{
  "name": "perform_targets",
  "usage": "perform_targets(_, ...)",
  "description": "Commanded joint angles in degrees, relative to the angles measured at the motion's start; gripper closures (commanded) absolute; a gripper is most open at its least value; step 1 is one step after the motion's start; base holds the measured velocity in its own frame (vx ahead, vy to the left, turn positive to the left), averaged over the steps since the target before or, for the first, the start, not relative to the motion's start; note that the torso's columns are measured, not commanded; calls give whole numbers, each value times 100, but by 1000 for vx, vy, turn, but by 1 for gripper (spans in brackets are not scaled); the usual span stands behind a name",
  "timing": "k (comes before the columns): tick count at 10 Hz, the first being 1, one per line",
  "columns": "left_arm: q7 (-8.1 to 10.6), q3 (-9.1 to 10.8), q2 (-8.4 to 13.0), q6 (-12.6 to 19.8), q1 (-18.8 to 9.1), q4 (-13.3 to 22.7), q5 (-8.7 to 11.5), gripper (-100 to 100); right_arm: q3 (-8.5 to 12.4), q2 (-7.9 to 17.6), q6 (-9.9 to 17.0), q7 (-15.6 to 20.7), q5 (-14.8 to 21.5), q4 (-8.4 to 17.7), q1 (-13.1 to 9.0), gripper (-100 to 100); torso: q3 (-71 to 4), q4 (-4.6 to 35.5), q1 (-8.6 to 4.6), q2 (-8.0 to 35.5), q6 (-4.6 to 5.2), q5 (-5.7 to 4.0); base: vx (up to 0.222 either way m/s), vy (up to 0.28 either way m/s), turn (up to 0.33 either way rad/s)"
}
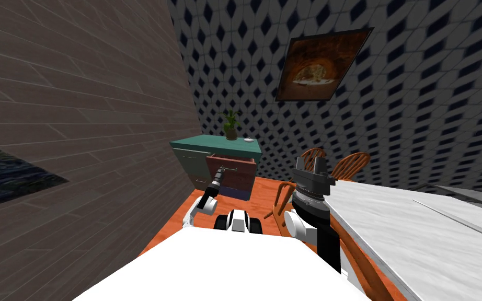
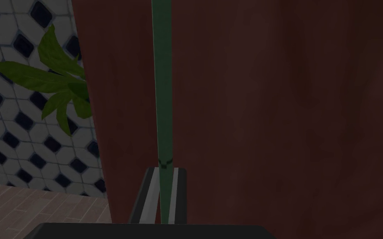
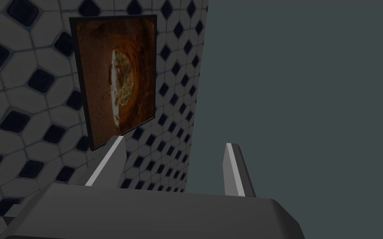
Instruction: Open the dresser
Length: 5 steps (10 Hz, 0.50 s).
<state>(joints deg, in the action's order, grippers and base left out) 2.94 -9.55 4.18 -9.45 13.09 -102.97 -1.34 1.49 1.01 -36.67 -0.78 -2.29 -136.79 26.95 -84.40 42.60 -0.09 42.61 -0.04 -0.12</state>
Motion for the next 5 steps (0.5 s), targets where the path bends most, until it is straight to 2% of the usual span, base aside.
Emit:
perform_targets(1, 8, -36, 25, 7, 80, -71, -1, 100, 0, 0, 0, 0, 0, 0, 1, 0, -22, -7, -5, -37, 3, -2, -107, 20, 18)
perform_targets(5, 24, -106, 76, -33, 211, -277, -4, 100, 0, 0, 0, 0, 0, 0, 0, 0, 10, -8, 6, 14, -4, 6, -187, 18, 17)
